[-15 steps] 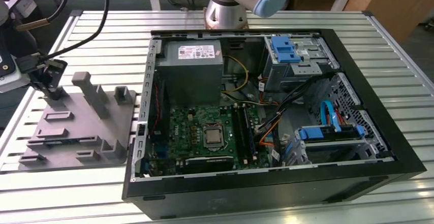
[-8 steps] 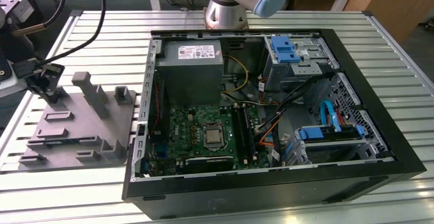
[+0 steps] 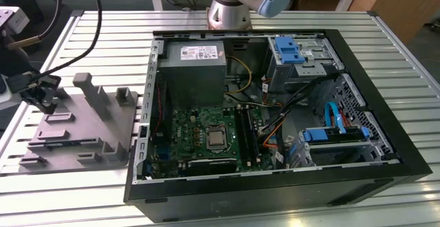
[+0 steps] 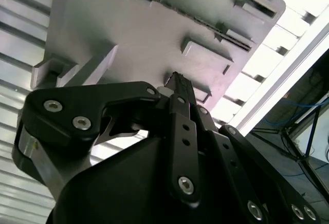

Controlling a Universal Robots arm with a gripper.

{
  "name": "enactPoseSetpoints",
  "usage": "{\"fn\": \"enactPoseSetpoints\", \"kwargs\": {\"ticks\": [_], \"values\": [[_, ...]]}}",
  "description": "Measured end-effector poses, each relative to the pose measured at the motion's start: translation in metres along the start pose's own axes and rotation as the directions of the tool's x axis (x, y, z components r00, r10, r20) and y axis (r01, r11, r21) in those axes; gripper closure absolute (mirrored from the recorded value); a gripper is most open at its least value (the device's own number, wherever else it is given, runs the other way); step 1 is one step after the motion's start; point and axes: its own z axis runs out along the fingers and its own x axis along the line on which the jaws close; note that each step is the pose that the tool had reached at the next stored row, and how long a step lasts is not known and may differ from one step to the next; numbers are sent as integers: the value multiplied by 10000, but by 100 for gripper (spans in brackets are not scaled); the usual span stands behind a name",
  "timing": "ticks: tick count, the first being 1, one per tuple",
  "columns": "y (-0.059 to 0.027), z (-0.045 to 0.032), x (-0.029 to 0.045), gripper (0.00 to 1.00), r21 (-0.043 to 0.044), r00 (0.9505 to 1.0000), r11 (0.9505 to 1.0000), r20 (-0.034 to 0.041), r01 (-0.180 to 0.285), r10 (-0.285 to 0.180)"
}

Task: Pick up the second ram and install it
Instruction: 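Reach for the second ram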

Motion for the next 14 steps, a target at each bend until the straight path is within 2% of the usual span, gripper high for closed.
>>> {"fn": "enactPoseSetpoints", "kwargs": {"ticks": [4,6,14], "values": [[-183,59,-12,90,1,10000,10000,-14,-1,1],[-244,92,-16,90,1,10000,10000,-15,3,-3],[-315,230,-63,90,17,9999,9999,-28,111,-111]]}}
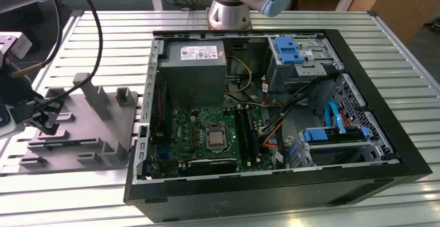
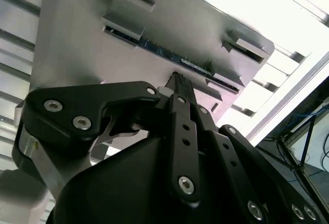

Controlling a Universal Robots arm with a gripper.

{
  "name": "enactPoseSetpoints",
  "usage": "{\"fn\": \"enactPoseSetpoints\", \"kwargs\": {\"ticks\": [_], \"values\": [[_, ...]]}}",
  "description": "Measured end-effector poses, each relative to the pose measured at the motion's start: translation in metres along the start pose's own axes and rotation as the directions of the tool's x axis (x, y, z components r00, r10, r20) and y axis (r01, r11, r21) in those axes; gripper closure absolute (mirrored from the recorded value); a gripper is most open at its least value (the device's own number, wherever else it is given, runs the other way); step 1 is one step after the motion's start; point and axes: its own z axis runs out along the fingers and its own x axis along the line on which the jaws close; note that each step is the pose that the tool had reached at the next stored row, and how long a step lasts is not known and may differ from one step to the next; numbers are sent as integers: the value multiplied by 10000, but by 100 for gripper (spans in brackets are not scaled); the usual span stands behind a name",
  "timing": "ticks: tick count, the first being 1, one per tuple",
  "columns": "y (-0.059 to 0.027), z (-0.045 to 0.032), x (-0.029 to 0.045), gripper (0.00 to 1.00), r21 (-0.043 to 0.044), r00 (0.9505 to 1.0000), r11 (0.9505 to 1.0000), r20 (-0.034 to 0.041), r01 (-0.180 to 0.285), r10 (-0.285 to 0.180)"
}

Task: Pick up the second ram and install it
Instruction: 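Reach for the second ram, then pick up the second ram and move it above second insertion slot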

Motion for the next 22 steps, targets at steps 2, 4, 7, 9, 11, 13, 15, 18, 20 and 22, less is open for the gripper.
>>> {"fn": "enactPoseSetpoints", "kwargs": {"ticks": [2,4,7,9,11,13,15,18,20,22], "values": [[-13,37,-8,90,6,10000,10000,-6,45,-45],[-23,70,-19,90,15,10000,10000,-13,89,-89],[-39,114,-35,90,36,9999,9999,-22,154,-154],[-41,129,-52,90,42,9998,9998,-27,194,-194],[-40,130,-56,90,41,9998,9998,-27,197,-197],[-41,132,-58,90,40,9998,9998,-25,198,-197],[-41,131,-59,90,41,9998,9998,-26,198,-197],[-41,132,-59,90,40,9998,9998,-26,198,-197],[-41,131,-60,90,41,9998,9998,-26,198,-198],[-41,131,-61,90,41,9998,9998,-26,198,-198]]}}
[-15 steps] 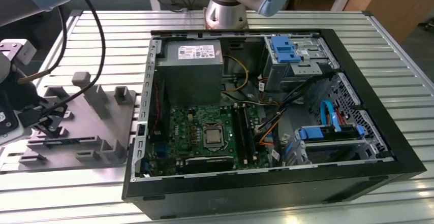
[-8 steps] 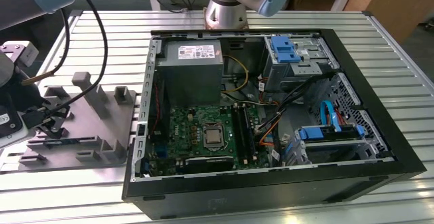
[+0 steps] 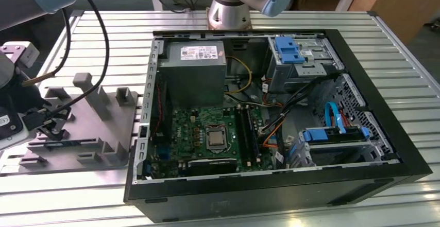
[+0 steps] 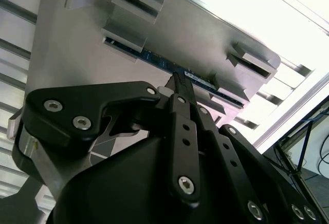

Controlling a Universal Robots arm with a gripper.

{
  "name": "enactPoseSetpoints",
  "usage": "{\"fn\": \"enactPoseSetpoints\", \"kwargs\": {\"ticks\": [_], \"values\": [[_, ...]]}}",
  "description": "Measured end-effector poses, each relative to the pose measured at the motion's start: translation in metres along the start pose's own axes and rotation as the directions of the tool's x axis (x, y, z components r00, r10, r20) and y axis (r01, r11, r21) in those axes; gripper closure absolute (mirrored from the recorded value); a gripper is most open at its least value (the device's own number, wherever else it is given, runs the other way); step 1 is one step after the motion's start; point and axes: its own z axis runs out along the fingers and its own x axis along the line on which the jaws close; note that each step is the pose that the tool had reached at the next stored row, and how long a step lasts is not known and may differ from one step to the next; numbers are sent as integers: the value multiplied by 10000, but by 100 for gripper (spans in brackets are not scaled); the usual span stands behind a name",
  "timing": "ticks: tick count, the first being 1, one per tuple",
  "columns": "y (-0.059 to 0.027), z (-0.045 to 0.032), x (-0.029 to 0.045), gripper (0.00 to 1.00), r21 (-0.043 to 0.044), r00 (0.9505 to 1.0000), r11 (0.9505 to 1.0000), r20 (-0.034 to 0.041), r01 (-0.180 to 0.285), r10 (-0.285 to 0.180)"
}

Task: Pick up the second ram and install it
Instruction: 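Pick up the second ram and move it above second insertion slot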

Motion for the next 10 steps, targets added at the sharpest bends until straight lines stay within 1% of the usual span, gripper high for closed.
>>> {"fn": "enactPoseSetpoints", "kwargs": {"ticks": [5,10], "values": [[0,0,0,90,-1,9999,9999,-4,105,-105],[0,0,0,90,-8,9989,9989,-17,469,-469]]}}
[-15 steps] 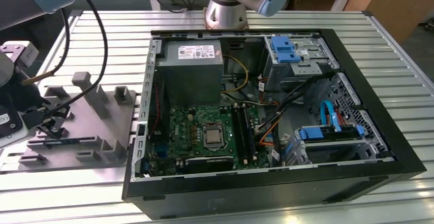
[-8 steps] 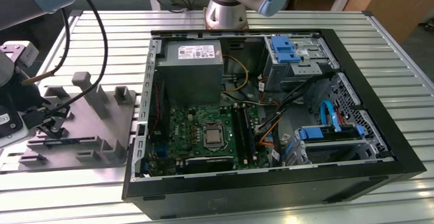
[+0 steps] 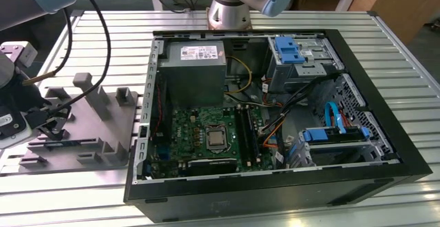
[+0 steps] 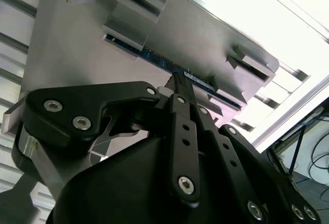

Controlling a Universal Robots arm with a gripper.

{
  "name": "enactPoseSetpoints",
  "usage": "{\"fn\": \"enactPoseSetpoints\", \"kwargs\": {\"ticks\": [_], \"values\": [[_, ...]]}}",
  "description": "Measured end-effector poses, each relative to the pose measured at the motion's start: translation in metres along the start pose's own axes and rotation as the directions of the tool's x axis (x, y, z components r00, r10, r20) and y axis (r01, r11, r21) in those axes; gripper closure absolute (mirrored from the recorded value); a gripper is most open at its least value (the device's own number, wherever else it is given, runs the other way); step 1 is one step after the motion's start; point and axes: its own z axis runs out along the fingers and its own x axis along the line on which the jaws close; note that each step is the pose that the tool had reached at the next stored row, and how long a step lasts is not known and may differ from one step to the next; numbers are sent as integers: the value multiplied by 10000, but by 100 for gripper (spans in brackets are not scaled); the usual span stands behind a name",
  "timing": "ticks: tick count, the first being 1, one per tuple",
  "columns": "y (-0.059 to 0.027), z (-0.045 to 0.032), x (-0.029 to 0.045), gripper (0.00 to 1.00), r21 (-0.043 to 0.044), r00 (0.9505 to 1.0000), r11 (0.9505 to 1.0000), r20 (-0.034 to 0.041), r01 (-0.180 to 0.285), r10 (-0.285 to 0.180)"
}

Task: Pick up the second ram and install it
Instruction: 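Pick up the second ram and move it above second insertion slot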

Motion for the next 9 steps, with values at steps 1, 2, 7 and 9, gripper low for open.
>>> {"fn": "enactPoseSetpoints", "kwargs": {"ticks": [1,2,7,9], "values": [[0,0,0,90,-2,9999,9999,-5,125,-125],[0,0,0,90,-5,9996,9996,-11,274,-274],[0,0,0,90,-20,9944,9944,-39,1060,-1061],[0,0,0,90,-27,9906,9906,-50,1368,-1368]]}}
